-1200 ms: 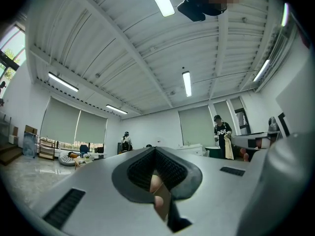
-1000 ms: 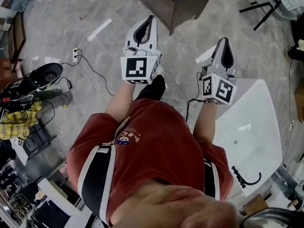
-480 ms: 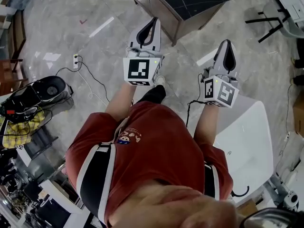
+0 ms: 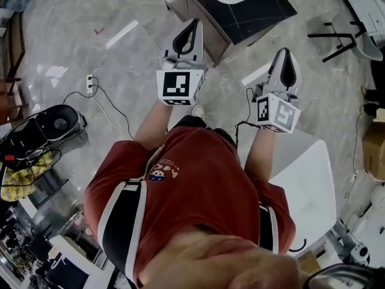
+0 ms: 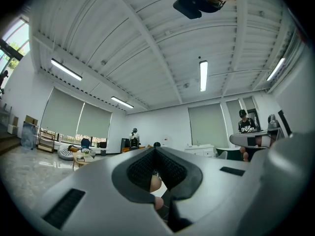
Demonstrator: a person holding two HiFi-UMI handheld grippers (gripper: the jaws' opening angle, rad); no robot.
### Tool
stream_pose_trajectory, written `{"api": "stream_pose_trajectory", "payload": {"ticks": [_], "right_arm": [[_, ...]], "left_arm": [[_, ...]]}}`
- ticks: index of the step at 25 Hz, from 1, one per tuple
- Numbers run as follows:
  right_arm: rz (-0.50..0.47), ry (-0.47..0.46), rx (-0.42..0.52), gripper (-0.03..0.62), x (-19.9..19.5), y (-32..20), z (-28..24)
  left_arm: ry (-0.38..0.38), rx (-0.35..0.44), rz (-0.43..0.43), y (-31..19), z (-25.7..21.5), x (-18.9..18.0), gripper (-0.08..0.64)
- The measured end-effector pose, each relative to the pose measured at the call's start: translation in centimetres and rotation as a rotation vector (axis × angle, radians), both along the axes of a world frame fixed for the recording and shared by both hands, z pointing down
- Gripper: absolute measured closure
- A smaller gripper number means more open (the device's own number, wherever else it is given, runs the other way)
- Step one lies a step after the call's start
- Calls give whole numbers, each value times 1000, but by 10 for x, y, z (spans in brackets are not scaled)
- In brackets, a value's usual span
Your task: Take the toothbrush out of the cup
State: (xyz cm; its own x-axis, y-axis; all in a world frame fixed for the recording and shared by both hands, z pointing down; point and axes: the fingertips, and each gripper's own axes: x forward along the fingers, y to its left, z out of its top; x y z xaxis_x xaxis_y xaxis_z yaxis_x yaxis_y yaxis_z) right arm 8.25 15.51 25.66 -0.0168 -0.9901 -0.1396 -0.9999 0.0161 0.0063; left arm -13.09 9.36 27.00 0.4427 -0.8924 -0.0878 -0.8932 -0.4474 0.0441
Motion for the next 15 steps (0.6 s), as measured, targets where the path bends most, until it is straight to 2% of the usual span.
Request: {"api": "stream_pose_trajectory", "payload": {"ticks": [10,15], "right_arm": [[-17,6,14,582,-7,-39,0],[-20,-4,23,581,5,-55,1]], "left_arm": [[-18,4,2,-31,3,-4,555],[-34,16,-5,-47,3,6,555]]}}
